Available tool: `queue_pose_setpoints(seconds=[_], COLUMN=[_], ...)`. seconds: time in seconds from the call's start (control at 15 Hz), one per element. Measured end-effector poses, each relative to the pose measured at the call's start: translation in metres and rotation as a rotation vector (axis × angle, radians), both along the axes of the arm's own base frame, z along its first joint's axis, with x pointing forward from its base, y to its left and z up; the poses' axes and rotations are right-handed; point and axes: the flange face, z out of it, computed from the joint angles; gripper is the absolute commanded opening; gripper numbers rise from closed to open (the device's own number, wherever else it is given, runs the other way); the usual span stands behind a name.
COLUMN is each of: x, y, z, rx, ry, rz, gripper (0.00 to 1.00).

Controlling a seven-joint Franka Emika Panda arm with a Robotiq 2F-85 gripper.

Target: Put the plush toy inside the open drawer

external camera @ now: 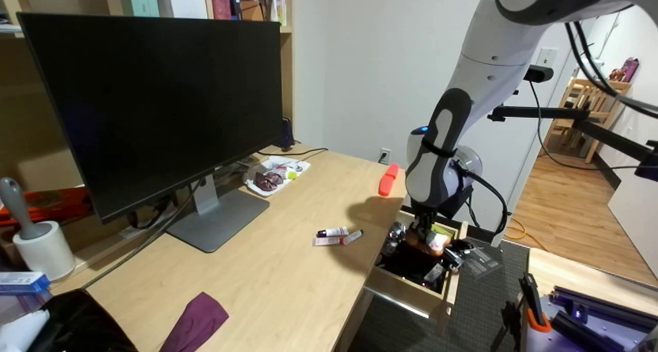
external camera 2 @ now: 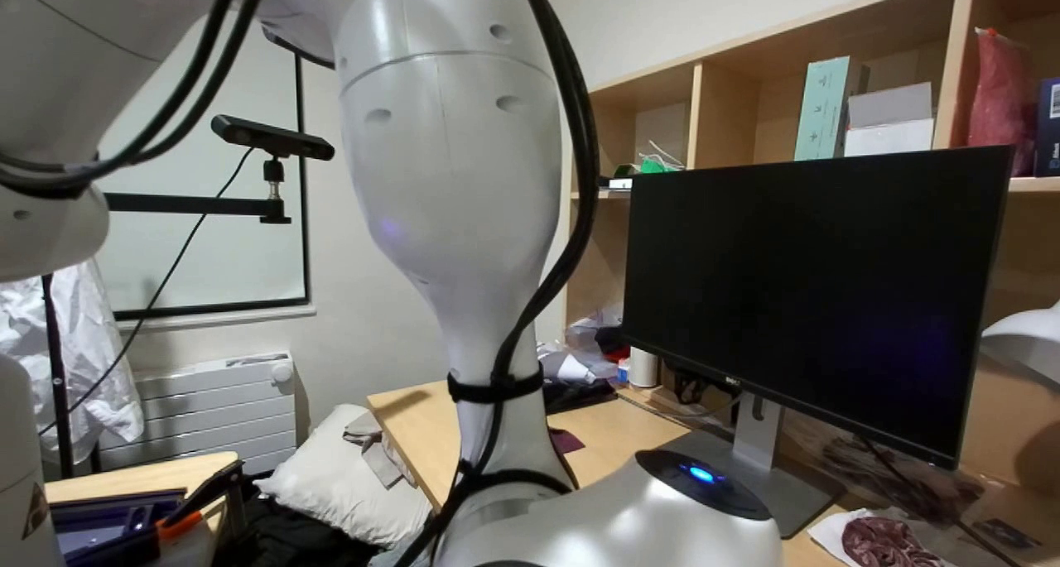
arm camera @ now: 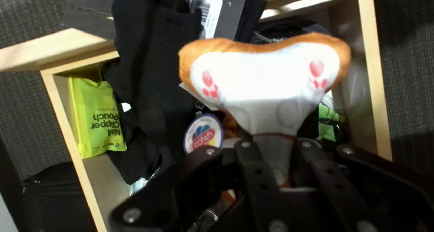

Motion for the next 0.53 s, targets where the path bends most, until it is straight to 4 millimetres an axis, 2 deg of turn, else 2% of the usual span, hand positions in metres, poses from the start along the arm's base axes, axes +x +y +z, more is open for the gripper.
queue_pose_setpoints(seconds=[0.4, 0.53], x=[0.0015, 0.0023], y=[0.0034, 0.0088], z=[-0.0001, -0.0008], rx=[-0.002, 0.003], ry=[-0.018, -0.024], rz=[0.007, 0.014], gripper=[0.89, 0.99])
